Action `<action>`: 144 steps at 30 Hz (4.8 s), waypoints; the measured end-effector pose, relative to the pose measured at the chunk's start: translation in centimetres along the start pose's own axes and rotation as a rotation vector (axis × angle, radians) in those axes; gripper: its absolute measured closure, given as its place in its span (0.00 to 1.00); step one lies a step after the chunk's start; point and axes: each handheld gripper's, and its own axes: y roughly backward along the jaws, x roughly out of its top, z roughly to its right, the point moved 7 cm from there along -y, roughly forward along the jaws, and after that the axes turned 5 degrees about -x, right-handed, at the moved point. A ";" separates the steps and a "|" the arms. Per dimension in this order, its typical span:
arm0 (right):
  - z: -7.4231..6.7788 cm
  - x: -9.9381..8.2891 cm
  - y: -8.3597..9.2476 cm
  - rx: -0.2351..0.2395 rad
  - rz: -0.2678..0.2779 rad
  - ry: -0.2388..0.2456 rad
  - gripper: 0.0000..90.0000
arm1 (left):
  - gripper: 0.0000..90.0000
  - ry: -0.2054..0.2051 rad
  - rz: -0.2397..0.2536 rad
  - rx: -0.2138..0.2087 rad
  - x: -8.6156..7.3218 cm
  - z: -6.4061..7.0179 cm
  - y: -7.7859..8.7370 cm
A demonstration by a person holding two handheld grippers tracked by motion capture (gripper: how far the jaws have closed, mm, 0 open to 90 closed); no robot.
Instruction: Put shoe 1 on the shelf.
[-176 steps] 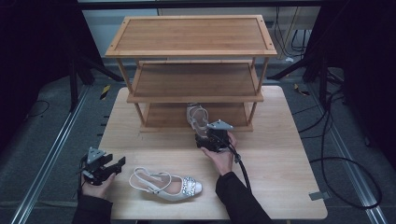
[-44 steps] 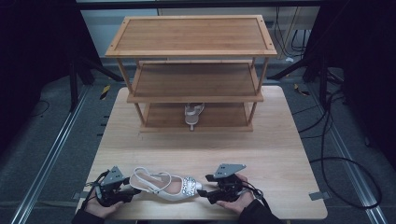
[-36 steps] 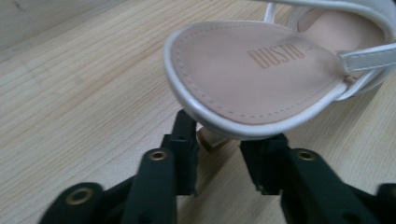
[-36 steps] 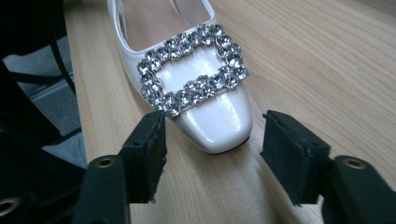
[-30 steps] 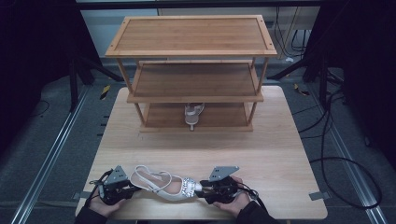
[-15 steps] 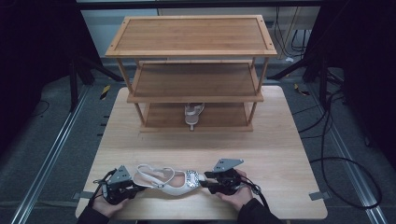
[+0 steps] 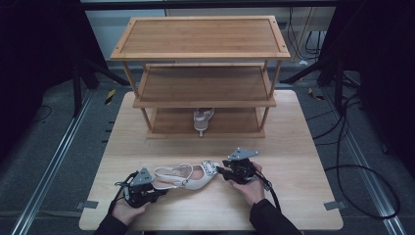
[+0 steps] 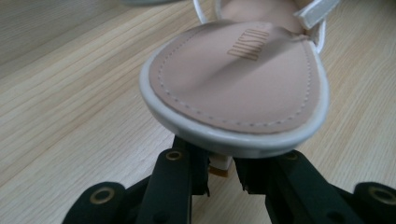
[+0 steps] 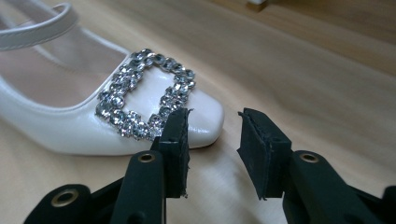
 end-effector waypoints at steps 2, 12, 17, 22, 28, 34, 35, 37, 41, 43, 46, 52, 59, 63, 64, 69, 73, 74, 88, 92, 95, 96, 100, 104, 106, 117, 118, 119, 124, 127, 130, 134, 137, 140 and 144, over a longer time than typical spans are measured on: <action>0.7 0.5 -0.7 -0.027 0.001 -0.007 0.71 | 0.84 0.001 0.002 0.012 0.3 0.1 -0.4; 3.1 1.0 -1.9 -0.088 0.016 -0.063 0.69 | 0.83 -0.002 0.014 0.046 1.8 1.6 -2.7; 3.3 1.7 0.6 -0.076 0.075 -0.083 0.62 | 0.82 -0.034 -0.009 0.029 1.7 2.7 -3.2; 2.9 1.5 2.8 -0.055 0.096 -0.075 0.60 | 0.80 -0.056 -0.018 0.008 1.7 3.9 -3.7; 2.9 -0.4 5.0 -0.051 0.092 -0.084 0.59 | 0.78 -0.067 -0.009 -0.011 2.1 5.7 -4.8; 2.4 -1.4 5.6 -0.050 0.080 -0.070 0.56 | 0.61 -0.023 -0.004 0.006 1.5 5.5 -3.8; 2.1 -1.4 5.7 -0.044 0.083 -0.069 0.55 | 0.60 -0.020 -0.003 0.007 1.3 5.4 -3.3; 1.9 -1.4 5.8 -0.038 0.085 -0.070 0.54 | 0.58 -0.022 -0.003 0.016 0.9 5.3 -2.5; 0.2 -1.4 6.3 0.002 0.106 -0.062 0.52 | 0.55 -0.020 0.008 0.044 -0.2 4.2 -0.4; -0.9 -1.6 6.4 0.027 0.106 -0.064 0.50 | 0.53 -0.011 0.017 0.075 -0.5 3.3 0.5; -3.3 -2.0 6.1 0.076 0.098 -0.045 0.50 | 0.53 0.041 0.055 0.158 -0.7 1.0 2.1; -6.4 -2.5 5.0 0.139 0.071 -0.017 0.54 | 0.52 0.127 0.127 0.298 0.3 -3.0 3.2; -9.1 -3.2 3.4 0.192 0.035 0.009 0.56 | 0.52 0.221 0.194 0.399 1.4 -6.4 3.7; -10.5 -3.0 2.8 0.211 0.033 0.026 0.56 | 0.52 0.248 0.211 0.424 1.6 -7.2 3.8; -11.0 -2.8 2.6 0.222 0.034 0.028 0.57 | 0.52 0.255 0.209 0.425 1.5 -7.3 3.9; -12.5 -2.3 2.0 0.245 0.035 0.049 0.57 | 0.52 0.267 0.214 0.439 0.7 -7.7 4.5; -13.4 -1.8 1.2 0.250 0.030 0.058 0.58 | 0.52 0.276 0.209 0.439 0.2 -7.9 4.8; -13.5 -1.7 1.0 0.249 0.029 0.055 0.59 | 0.52 0.279 0.211 0.441 0.2 -7.9 4.8; -14.4 -1.4 -1.4 0.195 0.010 0.046 0.85 | 0.53 0.277 0.215 0.438 0.1 -7.9 5.0; -14.3 -1.5 -1.1 0.186 0.002 0.068 0.90 | 0.53 0.278 0.216 0.438 0.0 -8.0 5.1; -14.1 -1.8 -0.4 0.190 -0.005 0.086 0.91 | 0.53 0.279 0.214 0.437 0.0 -8.0 5.1; -14.0 -1.8 -0.2 0.188 -0.003 0.093 0.91 | 0.53 0.279 0.213 0.436 0.0 -7.9 5.1; -13.5 -2.6 1.1 0.200 -0.011 0.079 1.00 | 0.53 0.277 0.212 0.433 -0.1 -7.9 5.1; -11.7 -3.3 2.5 0.147 0.005 0.055 1.00 | 0.53 0.277 0.209 0.431 -0.1 -7.8 5.0; -9.6 -3.8 4.0 0.106 0.027 0.011 0.99 | 0.53 0.275 0.206 0.433 -0.1 -7.8 5.0; -12.5 -3.5 2.9 0.211 0.071 0.007 0.69 | 0.53 0.274 0.208 0.433 -0.1 -7.7 5.1; -12.5 -3.5 2.9 0.211 0.071 0.007 0.69 | 0.53 0.272 0.207 0.435 -0.1 -7.7 5.1; -13.0 -3.4 2.4 0.218 0.065 0.001 0.67 | 0.53 0.273 0.207 0.434 -0.1 -7.7 5.2; -14.6 -2.3 0.3 0.202 0.051 0.020 0.61 | 0.53 0.275 0.209 0.436 -0.2 -7.8 5.2; -14.7 -2.2 -0.1 0.182 0.031 0.015 0.62 | 0.53 0.274 0.210 0.437 -0.2 -7.8 5.2; -14.5 -2.1 -0.4 0.142 0.021 -0.004 0.75 | 0.54 0.274 0.211 0.436 -0.2 -7.8 5.2; -14.4 -2.3 -0.6 0.100 -0.006 0.015 0.85 | 0.54 0.274 0.210 0.437 -0.2 -7.8 5.2; -14.5 -2.4 -0.4 0.083 0.003 0.044 0.86 | 0.54 0.276 0.211 0.437 -0.2 -7.8 5.3; -14.3 -2.6 -0.1 0.080 0.006 0.048 0.86 | 0.54 0.277 0.209 0.437 -0.2 -7.9 5.3; -13.7 -3.5 1.2 0.084 0.008 0.048 0.87 | 0.54 0.277 0.206 0.434 -0.3 -7.9 5.2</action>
